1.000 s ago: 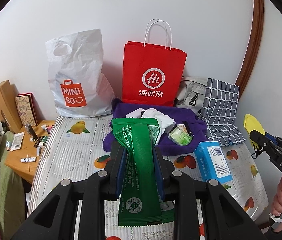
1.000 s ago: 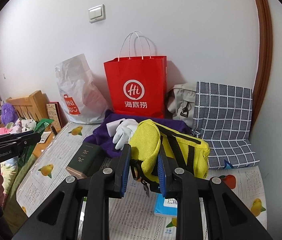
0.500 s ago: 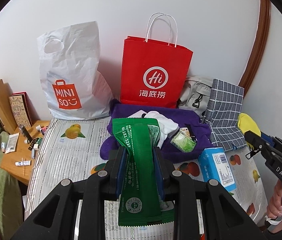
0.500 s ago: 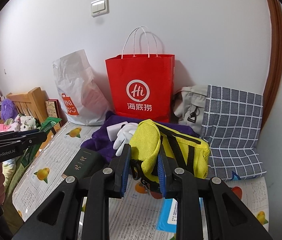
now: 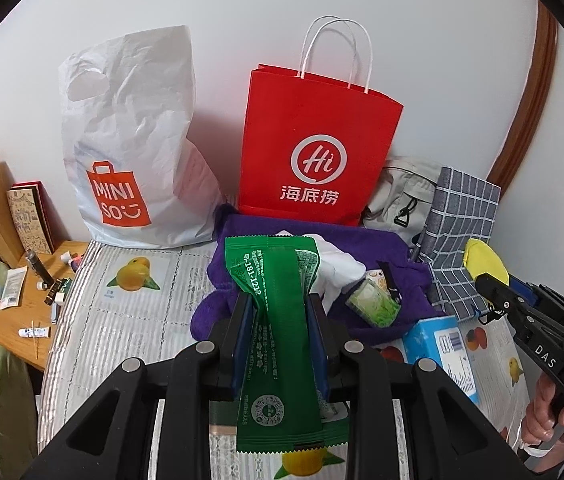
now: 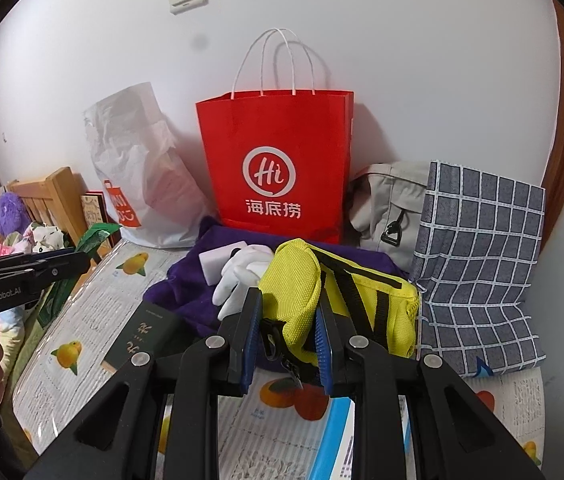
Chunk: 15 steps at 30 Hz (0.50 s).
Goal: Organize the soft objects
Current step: 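Lower the yellow bag onto the purple towel with the right tool while the left tool carries the green packet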
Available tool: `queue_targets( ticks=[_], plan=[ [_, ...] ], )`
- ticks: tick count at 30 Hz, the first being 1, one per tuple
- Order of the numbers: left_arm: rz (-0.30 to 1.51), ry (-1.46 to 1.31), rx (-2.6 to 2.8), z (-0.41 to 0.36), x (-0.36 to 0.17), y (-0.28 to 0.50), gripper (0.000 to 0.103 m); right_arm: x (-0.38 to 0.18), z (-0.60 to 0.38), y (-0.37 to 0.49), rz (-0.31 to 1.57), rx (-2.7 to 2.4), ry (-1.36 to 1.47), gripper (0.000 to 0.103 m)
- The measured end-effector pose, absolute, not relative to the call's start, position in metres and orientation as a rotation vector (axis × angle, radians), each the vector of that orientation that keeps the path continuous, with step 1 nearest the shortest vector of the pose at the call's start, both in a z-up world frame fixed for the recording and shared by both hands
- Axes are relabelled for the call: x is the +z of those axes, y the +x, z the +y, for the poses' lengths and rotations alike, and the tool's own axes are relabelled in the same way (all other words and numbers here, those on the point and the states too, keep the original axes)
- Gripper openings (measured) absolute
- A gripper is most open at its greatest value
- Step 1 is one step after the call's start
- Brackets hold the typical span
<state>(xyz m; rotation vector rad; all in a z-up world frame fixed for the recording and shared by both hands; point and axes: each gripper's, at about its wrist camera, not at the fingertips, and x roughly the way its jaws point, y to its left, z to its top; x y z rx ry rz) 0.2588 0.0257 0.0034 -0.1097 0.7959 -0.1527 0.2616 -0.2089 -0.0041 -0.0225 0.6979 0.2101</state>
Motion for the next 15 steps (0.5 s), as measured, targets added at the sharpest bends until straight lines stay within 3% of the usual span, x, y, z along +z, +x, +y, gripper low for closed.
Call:
queue_targets(
  ticks=[15],
  plan=[
    [0.81,-0.134,-0.156,0.011,-0.011,0.31,0.025,-0.025,-0.218,0.316,0.731,0.208,0.01,0.025]
  ],
)
